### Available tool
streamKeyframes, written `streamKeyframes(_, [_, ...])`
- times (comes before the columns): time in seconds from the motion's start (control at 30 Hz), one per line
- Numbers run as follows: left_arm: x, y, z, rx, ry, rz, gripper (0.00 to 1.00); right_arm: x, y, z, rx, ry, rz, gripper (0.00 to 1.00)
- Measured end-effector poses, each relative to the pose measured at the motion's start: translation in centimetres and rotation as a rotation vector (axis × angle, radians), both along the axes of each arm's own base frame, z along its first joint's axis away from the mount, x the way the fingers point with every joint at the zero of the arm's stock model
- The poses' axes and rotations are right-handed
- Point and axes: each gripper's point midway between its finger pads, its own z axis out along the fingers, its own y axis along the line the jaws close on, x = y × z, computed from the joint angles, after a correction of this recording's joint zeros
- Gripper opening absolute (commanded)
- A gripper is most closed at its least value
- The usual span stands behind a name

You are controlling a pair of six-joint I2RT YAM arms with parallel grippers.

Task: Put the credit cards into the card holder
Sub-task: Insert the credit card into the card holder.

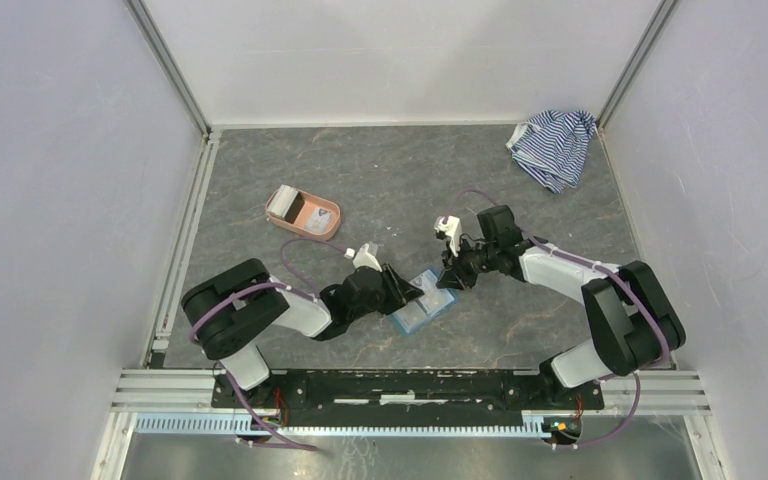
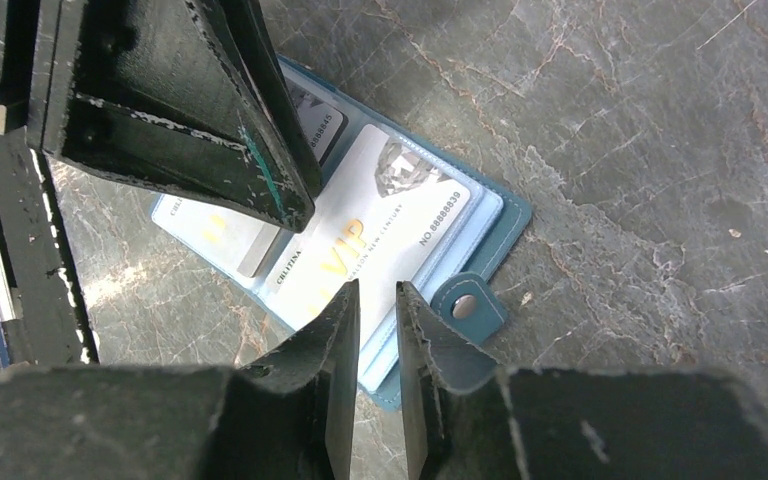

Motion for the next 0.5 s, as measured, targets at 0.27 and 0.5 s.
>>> streamKeyframes(0.27, [-0.4, 0.7, 0.6, 0.012, -0.04, -0.019, 0.4, -0.3, -0.1, 0.1, 0.028, 0.036, 0.004, 0.26])
streamKeyframes(0.5, [-0.4, 1.0, 1.8, 0.0, -0.076, -0.026, 0.4, -1.0, 0.5, 0.7, 0.081, 0.069, 0.035, 0.27])
